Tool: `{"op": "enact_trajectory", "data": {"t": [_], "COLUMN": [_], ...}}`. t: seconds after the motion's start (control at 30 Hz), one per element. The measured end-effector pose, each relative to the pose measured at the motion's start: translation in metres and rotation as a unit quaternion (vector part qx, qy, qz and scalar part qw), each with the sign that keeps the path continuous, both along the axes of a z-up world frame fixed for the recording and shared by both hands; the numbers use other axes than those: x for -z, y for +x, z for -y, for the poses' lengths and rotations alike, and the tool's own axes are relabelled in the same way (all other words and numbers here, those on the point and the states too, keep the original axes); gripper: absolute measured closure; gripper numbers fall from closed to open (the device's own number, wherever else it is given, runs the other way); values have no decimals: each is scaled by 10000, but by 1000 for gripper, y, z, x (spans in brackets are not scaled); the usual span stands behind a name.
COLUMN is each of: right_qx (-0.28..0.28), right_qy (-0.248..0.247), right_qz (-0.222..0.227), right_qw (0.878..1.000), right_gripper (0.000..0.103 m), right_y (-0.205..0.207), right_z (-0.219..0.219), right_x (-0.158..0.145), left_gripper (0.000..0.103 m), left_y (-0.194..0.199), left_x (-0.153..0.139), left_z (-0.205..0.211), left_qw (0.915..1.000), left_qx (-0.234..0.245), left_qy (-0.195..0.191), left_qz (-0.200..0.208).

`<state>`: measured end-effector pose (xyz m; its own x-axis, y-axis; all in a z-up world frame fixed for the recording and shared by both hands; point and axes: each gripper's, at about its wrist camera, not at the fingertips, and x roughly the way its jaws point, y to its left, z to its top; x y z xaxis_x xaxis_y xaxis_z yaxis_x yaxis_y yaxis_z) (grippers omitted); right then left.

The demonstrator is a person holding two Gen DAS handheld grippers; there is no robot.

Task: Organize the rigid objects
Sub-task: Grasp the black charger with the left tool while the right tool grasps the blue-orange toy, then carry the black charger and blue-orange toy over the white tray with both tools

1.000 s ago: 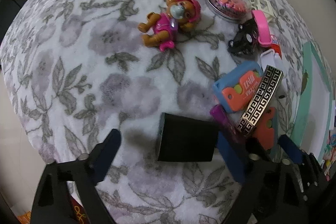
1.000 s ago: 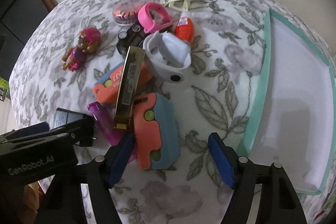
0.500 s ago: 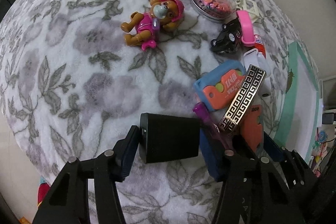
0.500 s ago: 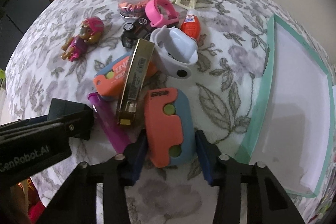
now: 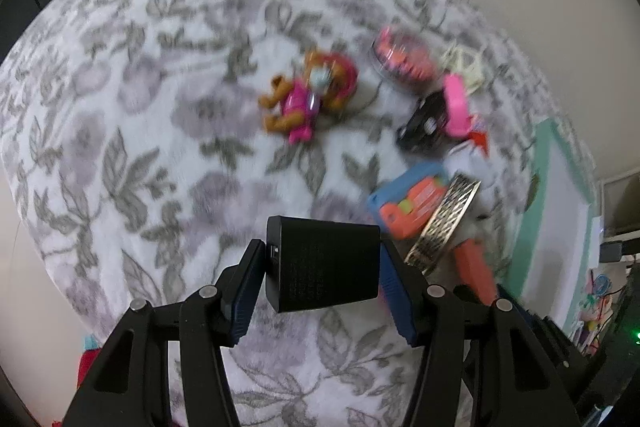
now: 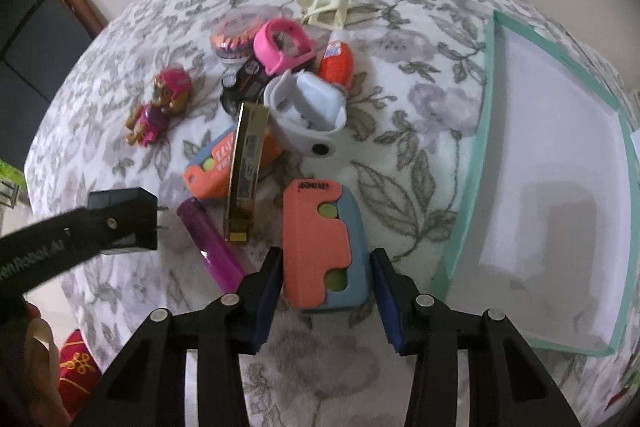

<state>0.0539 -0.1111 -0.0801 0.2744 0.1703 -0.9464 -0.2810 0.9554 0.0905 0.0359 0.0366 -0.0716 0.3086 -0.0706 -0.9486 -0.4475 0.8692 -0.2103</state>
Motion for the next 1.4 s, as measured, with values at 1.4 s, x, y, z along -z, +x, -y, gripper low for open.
{"op": "enact_trajectory", "data": {"t": [1.4], "right_qx": [59], "right_qy": [440], "right_qz": [410], "right_qw": [9982], "right_gripper": [81], "right_y": [5], "right_z": [15], "right_x": [-28], "left_gripper": [45], "left_y": [-8], "left_x": [-45], "left_z": [17], "left_qw": [9964], "left_qx": [536], "left_qy": [234], "left_qz": [617]}}
